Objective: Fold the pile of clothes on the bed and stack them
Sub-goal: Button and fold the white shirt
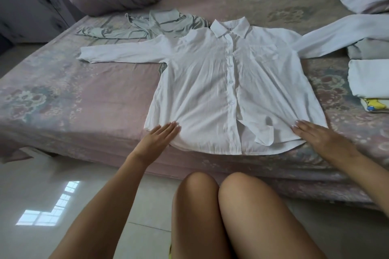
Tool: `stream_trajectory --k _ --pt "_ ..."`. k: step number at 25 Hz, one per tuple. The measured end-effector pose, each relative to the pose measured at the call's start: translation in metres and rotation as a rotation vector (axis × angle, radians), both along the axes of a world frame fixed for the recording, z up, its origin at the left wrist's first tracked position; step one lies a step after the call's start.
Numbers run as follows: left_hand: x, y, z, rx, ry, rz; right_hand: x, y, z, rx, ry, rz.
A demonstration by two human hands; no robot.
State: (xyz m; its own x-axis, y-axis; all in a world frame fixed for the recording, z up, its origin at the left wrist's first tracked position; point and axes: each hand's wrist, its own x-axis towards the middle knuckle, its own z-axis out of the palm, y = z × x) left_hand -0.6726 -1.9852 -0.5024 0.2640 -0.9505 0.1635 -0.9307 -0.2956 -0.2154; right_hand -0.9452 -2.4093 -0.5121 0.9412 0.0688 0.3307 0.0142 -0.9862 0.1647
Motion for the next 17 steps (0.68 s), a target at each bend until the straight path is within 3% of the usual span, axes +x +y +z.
stream_trajectory --k 4,9,13,17 --pt "-0.018 -0.015 -0.002 -0.033 0.029 -0.006 0.003 0.013 0.004 -0.037 -0.038 0.033" --pt "-0.053 -0.079 -0.004 -0.043 -0.011 -0.2 0.041 0.069 -0.006 -0.084 -0.106 0.074" --pt "-0.074 -0.106 -0.011 0.009 0.044 -0.18 0.049 0.093 -0.011 -0.069 -0.151 0.041" --pt "-0.075 -0.095 -0.017 -0.017 0.158 -0.122 0.044 0.108 -0.008 0.171 -0.181 -0.018"
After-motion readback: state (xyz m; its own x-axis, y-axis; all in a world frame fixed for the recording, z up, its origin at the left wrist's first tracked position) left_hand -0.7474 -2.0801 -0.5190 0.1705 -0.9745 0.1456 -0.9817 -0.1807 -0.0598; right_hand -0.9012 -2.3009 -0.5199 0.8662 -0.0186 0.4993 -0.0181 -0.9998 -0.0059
